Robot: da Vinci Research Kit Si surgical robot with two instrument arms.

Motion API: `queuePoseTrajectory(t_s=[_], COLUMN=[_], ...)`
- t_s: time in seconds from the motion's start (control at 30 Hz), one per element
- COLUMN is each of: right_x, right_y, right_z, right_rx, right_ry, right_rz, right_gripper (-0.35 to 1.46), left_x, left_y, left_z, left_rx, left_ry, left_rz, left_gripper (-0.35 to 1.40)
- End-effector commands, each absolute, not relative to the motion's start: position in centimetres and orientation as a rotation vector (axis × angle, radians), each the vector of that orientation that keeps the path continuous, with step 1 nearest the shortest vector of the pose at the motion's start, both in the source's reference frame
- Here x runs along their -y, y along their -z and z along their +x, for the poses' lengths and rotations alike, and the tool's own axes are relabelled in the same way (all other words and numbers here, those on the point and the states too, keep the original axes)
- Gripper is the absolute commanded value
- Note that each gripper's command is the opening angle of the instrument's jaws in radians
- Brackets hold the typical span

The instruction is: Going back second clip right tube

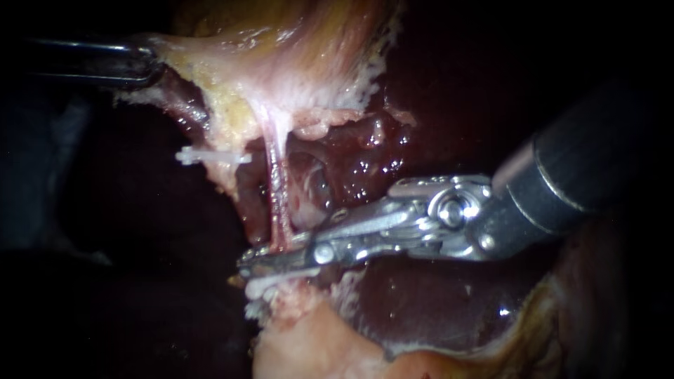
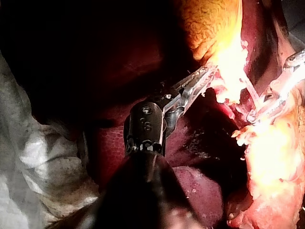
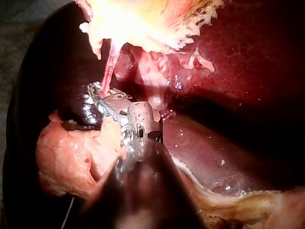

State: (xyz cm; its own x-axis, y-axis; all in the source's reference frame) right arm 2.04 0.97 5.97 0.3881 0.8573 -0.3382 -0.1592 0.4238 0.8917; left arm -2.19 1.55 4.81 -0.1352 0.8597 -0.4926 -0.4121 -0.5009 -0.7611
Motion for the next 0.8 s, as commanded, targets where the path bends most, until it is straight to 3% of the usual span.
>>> queuePoseTrajectory(t_s=[0.03,0.47,0.5,0.6,0.8], right_x=[-0.97,-0.97,-0.97,-0.97,-0.9], right_y=[-5.97,-6.02,-6.02,-6.03,-6.12], right_z=[2.04,2.02,2.02,2.04,2.08], right_rx=[-0.945,-0.943,-0.94,-0.973,-1.048], right_ry=[-0.771,-0.756,-0.755,-0.761,-0.691], right_rz=[0.898,0.916,0.915,0.921,0.88], right_gripper=[-0.35,-0.35,-0.29,0.24,0.41], left_x=[-1.55,-1.55,-1.55,-1.55,-1.55], left_y=[-4.82,-4.82,-4.82,-4.82,-4.82], left_z=[-2.19,-2.19,-2.19,-2.19,-2.19], left_rx=[0.571,0.571,0.571,0.571,0.571], left_ry=[-1.779,-1.779,-1.779,-1.779,-1.779], left_rz=[-1.205,-1.205,-1.205,-1.205,-1.205], left_gripper=[-0.35,-0.35,-0.35,-0.35,-0.35])
